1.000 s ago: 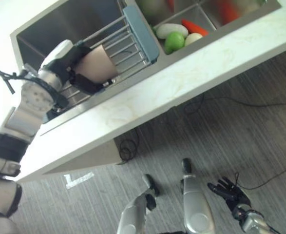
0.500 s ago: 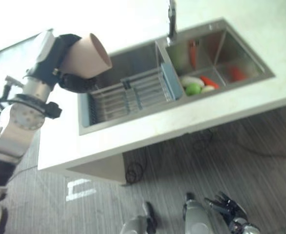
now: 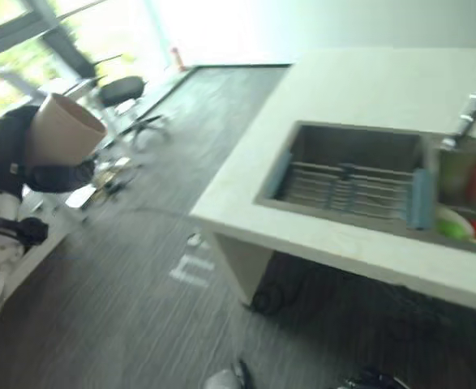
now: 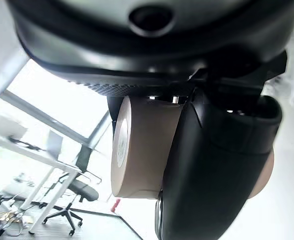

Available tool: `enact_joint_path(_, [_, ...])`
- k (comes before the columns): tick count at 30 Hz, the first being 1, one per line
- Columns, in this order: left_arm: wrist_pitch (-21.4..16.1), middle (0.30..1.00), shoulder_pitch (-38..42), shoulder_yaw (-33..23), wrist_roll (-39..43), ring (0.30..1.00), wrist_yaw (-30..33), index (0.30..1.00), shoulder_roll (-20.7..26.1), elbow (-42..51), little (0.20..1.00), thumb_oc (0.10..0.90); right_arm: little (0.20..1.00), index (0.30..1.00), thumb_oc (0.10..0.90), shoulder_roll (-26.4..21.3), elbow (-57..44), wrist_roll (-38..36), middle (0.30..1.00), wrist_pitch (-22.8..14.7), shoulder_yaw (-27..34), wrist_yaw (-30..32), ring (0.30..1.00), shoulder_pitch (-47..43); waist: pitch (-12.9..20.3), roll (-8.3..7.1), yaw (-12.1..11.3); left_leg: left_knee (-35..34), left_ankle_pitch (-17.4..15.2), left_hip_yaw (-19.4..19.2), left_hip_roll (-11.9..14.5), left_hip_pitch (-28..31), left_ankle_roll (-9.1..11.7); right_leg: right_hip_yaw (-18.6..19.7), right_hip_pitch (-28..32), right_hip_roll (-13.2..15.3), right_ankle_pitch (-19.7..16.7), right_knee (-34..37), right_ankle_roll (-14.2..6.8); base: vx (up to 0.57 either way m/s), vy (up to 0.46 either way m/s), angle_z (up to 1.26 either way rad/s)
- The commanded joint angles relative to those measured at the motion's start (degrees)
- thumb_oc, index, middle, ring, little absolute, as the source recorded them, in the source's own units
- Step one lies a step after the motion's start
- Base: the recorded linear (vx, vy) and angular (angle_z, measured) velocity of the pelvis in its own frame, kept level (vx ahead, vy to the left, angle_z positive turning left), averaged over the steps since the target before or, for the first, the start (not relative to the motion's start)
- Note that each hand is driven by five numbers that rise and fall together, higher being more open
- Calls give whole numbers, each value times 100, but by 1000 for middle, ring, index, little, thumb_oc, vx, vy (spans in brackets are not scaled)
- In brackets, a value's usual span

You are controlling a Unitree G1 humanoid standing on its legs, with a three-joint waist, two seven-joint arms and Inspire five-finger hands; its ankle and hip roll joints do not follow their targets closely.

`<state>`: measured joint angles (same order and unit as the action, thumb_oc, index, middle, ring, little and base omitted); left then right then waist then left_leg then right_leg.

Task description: Place the dishes in the dishwasher.

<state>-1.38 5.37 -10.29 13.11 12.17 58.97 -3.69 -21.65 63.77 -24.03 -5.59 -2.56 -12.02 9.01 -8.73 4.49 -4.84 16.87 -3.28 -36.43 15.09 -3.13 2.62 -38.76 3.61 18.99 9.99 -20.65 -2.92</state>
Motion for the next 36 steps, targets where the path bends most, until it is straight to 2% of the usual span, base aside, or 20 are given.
enact_joint_path(1, [-279, 300, 772, -347, -206, 300, 71, 300, 148, 41, 300, 400, 900, 900, 800, 91, -80, -246, 900, -215, 50, -94, 900, -497, -111, 150, 387, 32, -77, 344, 163, -24, 442, 454, -85, -537, 214, 346, -318, 74, 406, 131])
enact_joint_path(2, [-132, 300, 577, -295, -348, 300, 142, 300, -276, 162, 300, 400, 900, 900, 800, 163, -96, -196, 900, -192, 45, -53, 900, -506, -84, 130, 230, 32, -81, 527, 110, -145, 423, 425, 0, -518, 247, 346, -312, 114, 332, 140])
enact_joint_path(6, [-319, 300, 49, -326, -782, 300, 144, 300, -947, 258, 300, 400, 900, 900, 800, 281, -245, -79, 900, -146, 30, -37, 900, -449, 5, 94, -41, 32, -259, 891, -170, -262, 273, 333, 172, -445, 284, 346, -368, 117, 389, 58])
enact_joint_path(12, [-692, 300, -129, -296, -1116, 300, -17, 300, -1172, 94, 300, 400, 900, 900, 800, 441, -636, -60, 900, -103, -78, 7, 900, -378, 62, 60, -280, 32, -660, 1334, -748, -241, -138, 235, 413, -322, 169, 346, -491, 100, 345, 36])
enact_joint_path(14, [-811, 300, -112, -248, -1184, 300, -56, 300, -1138, 50, 300, 400, 900, 900, 800, 486, -720, -11, 900, -71, -98, 41, 900, -391, 58, 95, -270, 32, -767, 1437, -882, -207, -278, 268, 482, -268, -151, 321, -594, 113, 298, 44])
enact_joint_path(15, [-885, 300, -67, -191, -1271, 300, -90, 300, -1105, 37, 300, 400, 900, 900, 800, 509, -759, 4, 900, -61, -121, 66, 900, -402, 39, 143, -247, 32, -850, 1503, -962, -165, -386, 323, 435, -152, -375, 39, -666, 97, 282, 49])
enact_joint_path(18, [-1030, 300, 114, -28, -1534, 300, -297, 300, -961, -5, 300, 400, 900, 900, 800, 531, -805, -87, 900, -37, -122, 174, 900, -445, -8, 183, -183, 32, -975, 1597, -1188, -121, -598, 592, 189, 181, -530, -973, -795, 113, 299, 71])
enact_joint_path(19, [-1136, 300, 270, 111, -1639, 300, -357, 300, -880, -3, 300, 400, 900, 900, 800, 517, -824, -253, 900, 27, -103, 259, 900, -486, -38, 186, -127, 32, -1029, 1730, -1313, -117, -705, 901, -11, 236, -660, -1723, -841, 150, 229, 99])
enact_joint_path(20, [-1228, 300, 478, 353, -1647, 300, -368, 300, -846, -5, 300, 400, 900, 900, 800, 481, -776, -479, 900, 81, -101, 327, 900, -535, -99, 154, 30, 32, -1114, 2033, -1479, -78, -799, 1466, -437, -123, -668, -2151, -812, 170, 182, 99])
enact_joint_path(22, [-1265, 300, 723, 556, -1602, 300, -385, 300, -842, -21, 300, 400, 900, 900, 800, 479, -710, -538, 900, 102, -117, 361, 900, -570, -176, 127, 198, 32, -1164, 2368, -1618, -5, -874, 1877, -864, -568, -520, -2244, -718, 129, 16, 173])
enact_joint_path(23, [-1264, 300, 849, 654, -1609, 300, -333, 300, -830, -33, 300, 400, 900, 900, 800, 461, -678, -459, 900, 111, -127, 318, 900, -601, -213, 162, 291, 32, -1073, 2445, -1569, -53, -888, 1845, -1063, -763, -616, -1975, -554, 157, -83, 214])
enact_joint_path(26, [-1174, 300, 1024, 762, -1595, 300, -287, 300, -808, 64, 300, 400, 900, 900, 800, 324, -463, -426, 900, 75, -133, 68, 900, -648, -358, 7, 508, 32, -1219, 2787, -1732, 146, -819, 2108, -1260, -1158, -749, -509, -574, 242, -161, 142])
enact_joint_path(28, [-1098, 300, 1079, 821, -1599, 300, -292, 300, -790, 160, 300, 400, 900, 900, 800, 259, -297, -367, 900, -8, -94, -68, 900, -689, -413, -130, 654, 32, -1395, 2966, -1887, 292, -801, 2340, -1484, -1205, -1157, 346, -693, 374, -221, 36])
enact_joint_path(29, [-1024, 300, 1100, 856, -1568, 300, -336, 300, -745, 211, 300, 400, 900, 900, 800, 249, -246, -293, 900, -18, -67, -114, 900, -678, -427, -221, 757, 32, -1600, 3074, -1998, 448, -833, 2556, -1902, -1054, -1432, 346, -851, 393, -190, 44])
enact_joint_path(30, [-1020, 300, 1099, 857, -1562, 300, -345, 300, -737, 207, 300, 400, 900, 900, 800, 248, -243, -286, 900, -20, -64, -119, 900, -676, -429, -220, 767, 32, -1628, 3084, -1995, 475, -838, 2568, -1932, -1045, -1460, 346, -863, 503, -201, 57])
enact_joint_path(31, [-1046, 300, 1083, 844, -1516, 300, -398, 300, -713, 179, 300, 400, 900, 900, 800, 238, -274, -304, 900, 14, -51, -97, 900, -691, -412, -163, 738, 32, -1644, 3092, -1910, 594, -788, 2502, -1816, -1088, -1261, 346, -767, 336, -156, 78])
enact_joint_path(33, [-1134, 300, 1076, 886, -1559, 300, -416, 300, -749, 184, 300, 400, 900, 900, 800, 232, -264, -439, 900, 20, -32, -68, 900, -725, -352, -160, 727, 32, -1591, 3177, -1899, 680, -707, 2517, -1678, -1199, -999, 346, -642, 337, -212, 52])
enact_joint_path(36, [-1225, 300, 1095, 997, -1617, 300, -344, 300, -721, 156, 300, 400, 900, 900, 800, 199, -352, -497, 900, 61, -156, 30, 900, -815, -237, -232, 724, 32, -1413, 3178, -1867, 922, -554, 2518, -1418, -1314, -683, 346, -400, 381, -263, 21])
